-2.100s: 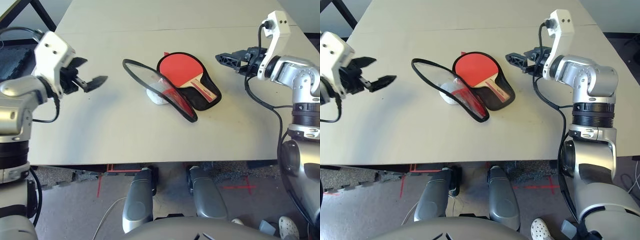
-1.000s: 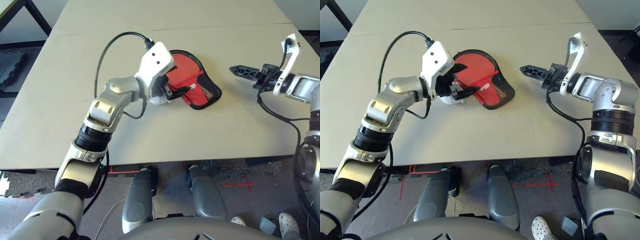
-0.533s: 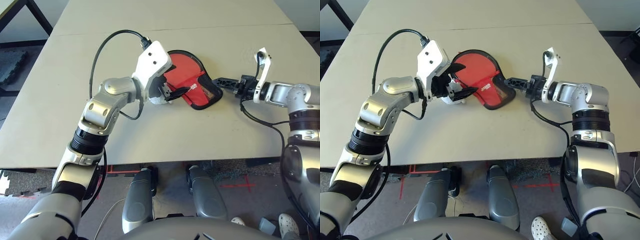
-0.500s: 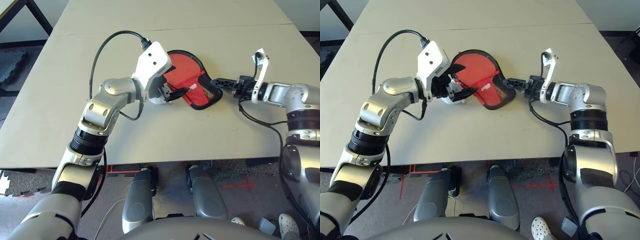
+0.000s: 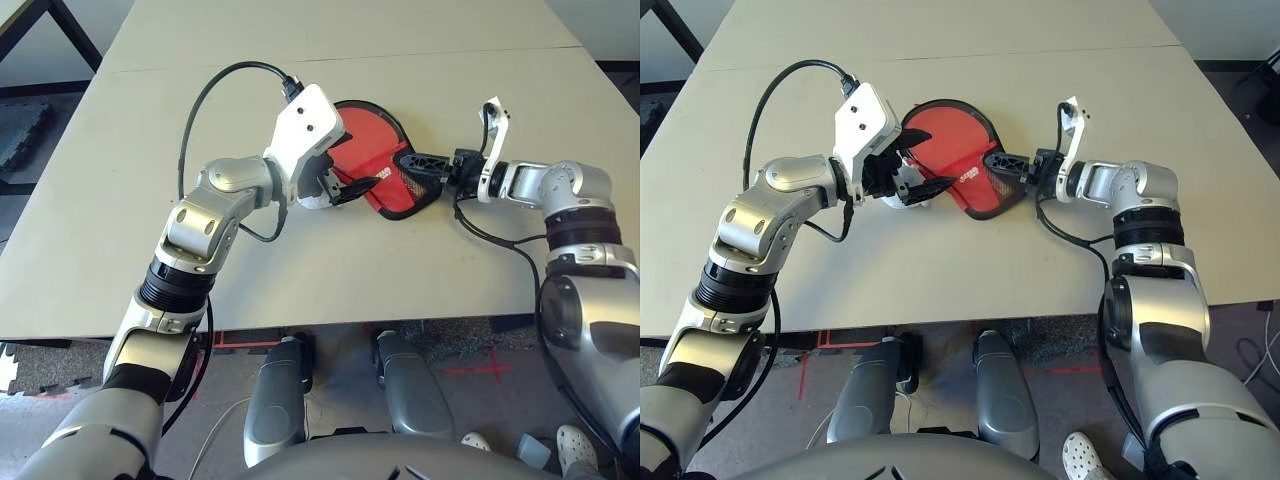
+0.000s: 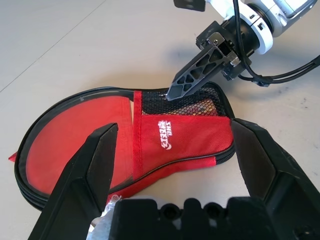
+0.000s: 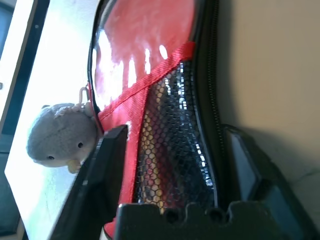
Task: Store the ping-pong paddle in its case and zip it.
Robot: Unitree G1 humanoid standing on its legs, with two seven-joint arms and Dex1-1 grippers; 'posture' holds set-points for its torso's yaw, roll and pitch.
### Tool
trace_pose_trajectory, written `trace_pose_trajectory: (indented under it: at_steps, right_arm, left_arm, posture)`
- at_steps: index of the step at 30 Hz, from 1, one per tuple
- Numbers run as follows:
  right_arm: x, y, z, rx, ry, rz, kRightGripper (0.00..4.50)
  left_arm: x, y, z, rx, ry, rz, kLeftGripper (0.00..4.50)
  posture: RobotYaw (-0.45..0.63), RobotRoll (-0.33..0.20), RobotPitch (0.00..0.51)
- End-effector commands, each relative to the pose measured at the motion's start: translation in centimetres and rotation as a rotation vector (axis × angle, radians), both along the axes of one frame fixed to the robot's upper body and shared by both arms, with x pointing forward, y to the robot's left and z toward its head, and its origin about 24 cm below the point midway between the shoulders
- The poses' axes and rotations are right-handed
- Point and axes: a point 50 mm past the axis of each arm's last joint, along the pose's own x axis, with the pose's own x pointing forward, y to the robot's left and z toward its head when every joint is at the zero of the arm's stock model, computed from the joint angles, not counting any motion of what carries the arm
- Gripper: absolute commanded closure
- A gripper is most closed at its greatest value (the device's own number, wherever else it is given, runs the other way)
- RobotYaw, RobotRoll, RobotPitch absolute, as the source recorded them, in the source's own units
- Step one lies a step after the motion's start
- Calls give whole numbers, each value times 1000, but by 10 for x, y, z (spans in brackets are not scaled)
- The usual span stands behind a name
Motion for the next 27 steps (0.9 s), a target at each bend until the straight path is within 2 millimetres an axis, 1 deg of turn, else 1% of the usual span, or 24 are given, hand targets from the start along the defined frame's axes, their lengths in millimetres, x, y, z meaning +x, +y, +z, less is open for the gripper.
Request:
trace_pose_trajectory:
  at_steps: [1,4,5,7,8,13,21,27]
  right_arm:
    - [-4,-2,-7,1,52,-1,2109]
    - [-6,-6,-9,-2,63,-2,3265]
    - [-6,-7,-10,-2,68,-4,3548]
    - [-9,-9,-9,1,80,-5,4373]
    - [-10,-10,-9,5,86,-7,4478]
    - [-21,-17,-6,0,103,-5,4478]
    - [-60,-23,-5,-19,123,11,4478]
    - [-90,-16,-8,-6,142,-2,4478]
  left_arm:
    - [-2,0,-4,7,11,-1,0]
    - [-1,0,-4,7,14,0,0]
    - [-1,0,-4,6,15,0,0]
    - [-1,-1,-5,3,17,0,0]
    - [-1,-2,-5,2,18,0,0]
    - [0,-2,-6,-3,19,0,0]
    - [0,-4,-9,-11,22,-1,0]
    - [1,-6,-10,-15,21,-7,0]
  posture:
    - [-8,0,217]
    - [-11,0,217]
    - [-13,0,216]
    - [-15,0,216]
    - [-17,0,216]
    - [-19,0,218]
    - [-33,0,220]
    - [-52,0,220]
